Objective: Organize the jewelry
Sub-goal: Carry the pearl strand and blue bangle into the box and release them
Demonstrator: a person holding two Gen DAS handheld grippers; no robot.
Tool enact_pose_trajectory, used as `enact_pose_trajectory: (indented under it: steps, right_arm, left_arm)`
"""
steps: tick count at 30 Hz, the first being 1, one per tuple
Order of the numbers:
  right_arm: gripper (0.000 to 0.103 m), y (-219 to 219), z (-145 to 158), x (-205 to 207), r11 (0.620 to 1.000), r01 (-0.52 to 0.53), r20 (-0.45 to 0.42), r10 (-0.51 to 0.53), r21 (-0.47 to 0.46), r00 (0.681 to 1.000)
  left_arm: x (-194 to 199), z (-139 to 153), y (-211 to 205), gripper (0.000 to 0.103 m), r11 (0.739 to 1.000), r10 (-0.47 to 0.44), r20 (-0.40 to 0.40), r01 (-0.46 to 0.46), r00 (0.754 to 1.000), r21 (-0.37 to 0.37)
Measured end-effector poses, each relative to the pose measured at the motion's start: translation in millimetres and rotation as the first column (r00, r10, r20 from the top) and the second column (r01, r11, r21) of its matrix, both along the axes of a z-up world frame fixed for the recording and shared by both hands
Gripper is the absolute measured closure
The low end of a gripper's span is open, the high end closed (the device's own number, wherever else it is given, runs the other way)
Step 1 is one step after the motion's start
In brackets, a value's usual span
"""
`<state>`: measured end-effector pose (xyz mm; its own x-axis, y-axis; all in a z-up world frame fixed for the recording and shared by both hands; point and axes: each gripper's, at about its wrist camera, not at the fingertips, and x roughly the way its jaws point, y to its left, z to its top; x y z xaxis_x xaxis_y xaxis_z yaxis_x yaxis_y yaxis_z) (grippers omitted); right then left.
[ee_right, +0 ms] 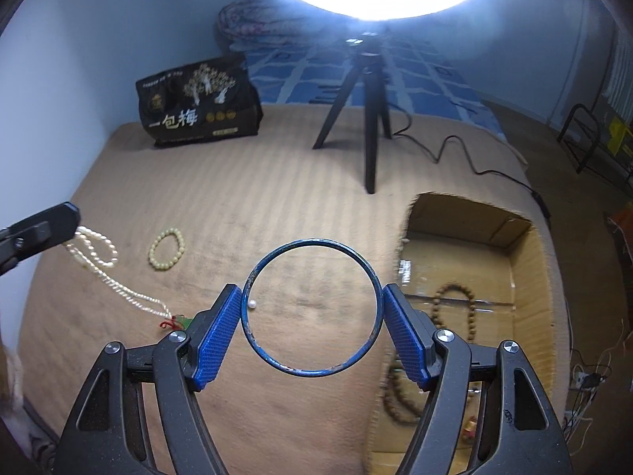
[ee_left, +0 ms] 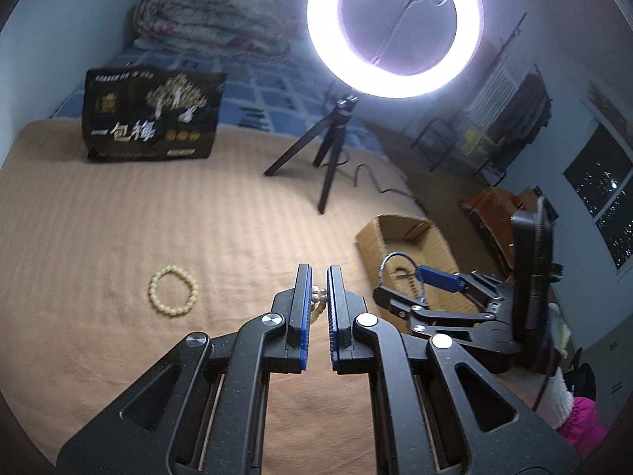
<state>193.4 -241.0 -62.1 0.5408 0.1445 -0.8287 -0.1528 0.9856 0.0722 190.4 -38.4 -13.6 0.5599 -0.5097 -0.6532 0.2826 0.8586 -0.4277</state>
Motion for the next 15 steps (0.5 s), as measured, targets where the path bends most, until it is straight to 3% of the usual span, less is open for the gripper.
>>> enact_pose_trajectory:
  steps: [15]
  right_arm:
    - [0.031, -74.1, 12.9, -17.1, 0.992, 0.124, 0.024, -0.124, 0.0, 0.992]
  left_arm:
    - [-22.7, 38.8, -72.9, 0.098, 0.987, -0.147, 0.091, 0.152, 0.985, -0.048]
